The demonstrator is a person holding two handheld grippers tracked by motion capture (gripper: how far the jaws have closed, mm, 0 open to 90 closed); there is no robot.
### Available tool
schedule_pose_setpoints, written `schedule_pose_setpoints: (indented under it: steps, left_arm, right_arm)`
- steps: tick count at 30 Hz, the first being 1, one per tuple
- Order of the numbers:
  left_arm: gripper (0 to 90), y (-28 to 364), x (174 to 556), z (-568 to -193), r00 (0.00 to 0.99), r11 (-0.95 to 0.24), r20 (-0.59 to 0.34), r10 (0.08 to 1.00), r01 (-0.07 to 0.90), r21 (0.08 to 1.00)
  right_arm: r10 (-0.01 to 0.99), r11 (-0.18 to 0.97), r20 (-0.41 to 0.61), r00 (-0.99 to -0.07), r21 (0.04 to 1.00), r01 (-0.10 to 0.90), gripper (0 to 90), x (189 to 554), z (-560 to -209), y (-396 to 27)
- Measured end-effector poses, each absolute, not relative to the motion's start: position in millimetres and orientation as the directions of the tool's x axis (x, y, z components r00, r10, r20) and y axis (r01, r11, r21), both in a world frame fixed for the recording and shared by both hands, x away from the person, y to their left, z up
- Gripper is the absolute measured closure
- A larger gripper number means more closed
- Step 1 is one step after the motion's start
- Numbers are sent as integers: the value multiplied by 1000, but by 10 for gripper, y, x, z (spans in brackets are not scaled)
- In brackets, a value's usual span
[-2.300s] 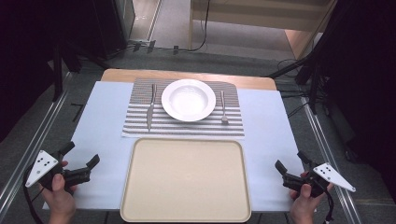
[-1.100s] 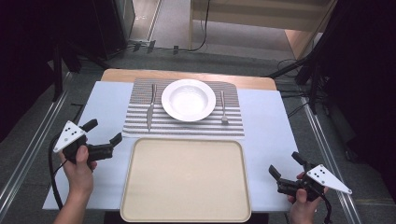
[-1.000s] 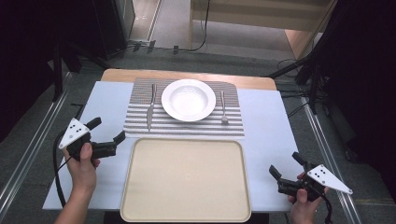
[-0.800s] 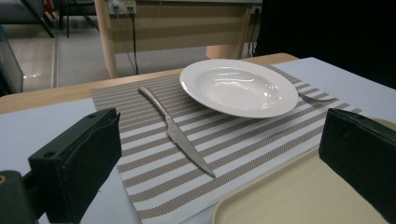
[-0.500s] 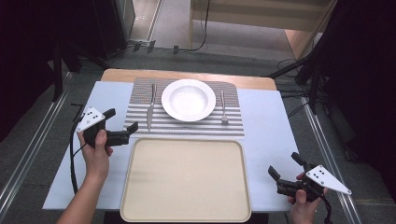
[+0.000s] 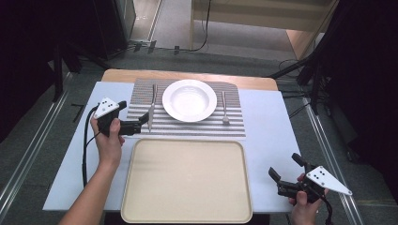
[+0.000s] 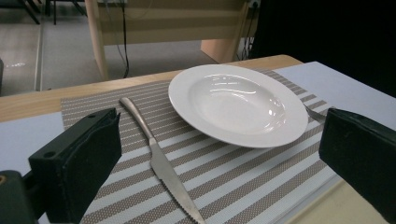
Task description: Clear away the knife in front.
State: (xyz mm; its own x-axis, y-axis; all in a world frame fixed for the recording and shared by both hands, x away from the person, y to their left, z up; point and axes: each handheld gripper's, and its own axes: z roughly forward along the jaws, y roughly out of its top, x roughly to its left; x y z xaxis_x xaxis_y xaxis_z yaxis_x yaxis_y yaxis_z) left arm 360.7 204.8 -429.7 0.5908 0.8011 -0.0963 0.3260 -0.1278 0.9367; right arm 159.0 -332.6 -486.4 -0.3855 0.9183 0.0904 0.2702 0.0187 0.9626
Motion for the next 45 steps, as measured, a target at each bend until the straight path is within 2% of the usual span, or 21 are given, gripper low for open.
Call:
schedule_pose_setpoints:
  steps: [20,25,31,43,45]
  left_arm:
    - [0,1840,4139,-4265,553,-146,-117,825,409,901]
    - [0,1812,4239,-4248,535,-77,-181,825,423,903]
    - [0,1727,4361,-4274,528,-99,-172,832,446,890]
    - [0,1679,4787,-4358,461,-131,-187,868,575,808]
    - [105,1672,4858,-4367,427,-127,-181,886,599,791]
  right_arm:
    - [915,21,92,-392,961,275,0,1593,-4883,-3328]
    - [914,21,94,-396,960,278,0,1597,-4897,-3334]
    - [911,21,96,-402,961,276,0,1593,-4899,-3336]
    - [904,11,113,-413,958,285,0,1593,-4916,-3362]
    - [903,9,117,-413,957,291,0,1598,-4922,-3361]
